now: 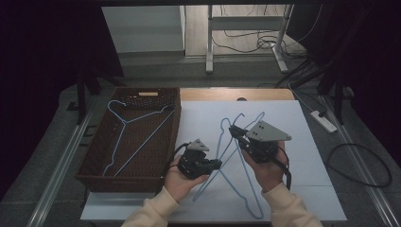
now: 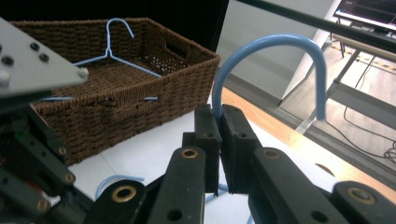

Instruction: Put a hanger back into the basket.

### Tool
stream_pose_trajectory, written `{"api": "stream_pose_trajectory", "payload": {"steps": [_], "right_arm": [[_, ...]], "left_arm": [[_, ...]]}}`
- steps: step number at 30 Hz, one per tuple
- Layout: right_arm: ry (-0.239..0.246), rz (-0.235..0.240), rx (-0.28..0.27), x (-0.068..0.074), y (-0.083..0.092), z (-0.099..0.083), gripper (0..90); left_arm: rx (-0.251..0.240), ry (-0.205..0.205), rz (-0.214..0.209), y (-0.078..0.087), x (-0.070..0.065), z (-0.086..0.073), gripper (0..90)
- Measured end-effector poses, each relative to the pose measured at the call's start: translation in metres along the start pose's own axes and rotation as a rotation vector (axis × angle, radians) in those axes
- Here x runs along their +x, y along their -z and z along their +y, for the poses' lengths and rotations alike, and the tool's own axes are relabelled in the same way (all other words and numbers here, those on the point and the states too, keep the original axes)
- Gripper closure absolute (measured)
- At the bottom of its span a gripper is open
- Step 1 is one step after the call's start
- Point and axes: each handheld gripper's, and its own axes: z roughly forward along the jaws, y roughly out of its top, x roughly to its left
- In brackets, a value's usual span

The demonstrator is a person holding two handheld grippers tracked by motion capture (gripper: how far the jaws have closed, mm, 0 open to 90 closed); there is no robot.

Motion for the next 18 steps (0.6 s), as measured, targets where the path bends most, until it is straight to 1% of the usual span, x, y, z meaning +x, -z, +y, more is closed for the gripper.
{"api": "stream_pose_trajectory", "payload": {"steps": [2, 3, 5, 6, 10, 11, 12, 13, 15, 18], "right_arm": [[0.000, 0.000, -0.006, -0.001, 0.001, 0.000, 85.9], [-0.004, 0.000, -0.016, -0.003, 0.003, 0.000, 85.5], [-0.018, 0.009, -0.033, -0.006, 0.005, -0.001, 84.8], [-0.021, 0.014, -0.041, -0.007, 0.007, -0.001, 82.2], [-0.023, 0.027, -0.070, -0.009, 0.015, -0.003, 69.2], [-0.023, 0.027, -0.070, -0.009, 0.015, -0.003, 69.2], [-0.022, 0.027, -0.077, -0.010, 0.017, -0.004, 65.3], [-0.022, 0.023, -0.089, -0.011, 0.020, -0.006, 59.4], [-0.038, 0.009, -0.106, -0.013, 0.026, -0.011, 49.6], [-0.046, 0.020, -0.103, -0.016, 0.031, -0.017, 45.6]], "left_arm": [[-0.008, -0.002, 0.003, 0.003, 0.000, 0.001, 87.2], [-0.018, -0.008, 0.015, 0.007, -0.002, 0.002, 87.2], [-0.026, -0.010, 0.019, 0.009, -0.003, 0.002, 87.2], [-0.047, -0.008, 0.019, 0.014, -0.003, 0.004, 87.2], [-0.087, -0.001, 0.018, 0.026, -0.001, 0.007, 87.2], [-0.087, -0.001, 0.018, 0.026, -0.001, 0.007, 87.2], [-0.099, 0.002, 0.016, 0.030, 0.000, 0.008, 87.2], [-0.108, 0.005, 0.016, 0.032, 0.000, 0.008, 87.3], [-0.129, 0.008, 0.014, 0.040, 0.001, 0.010, 87.3], [-0.149, 0.012, 0.014, 0.048, 0.002, 0.012, 87.3]]}}
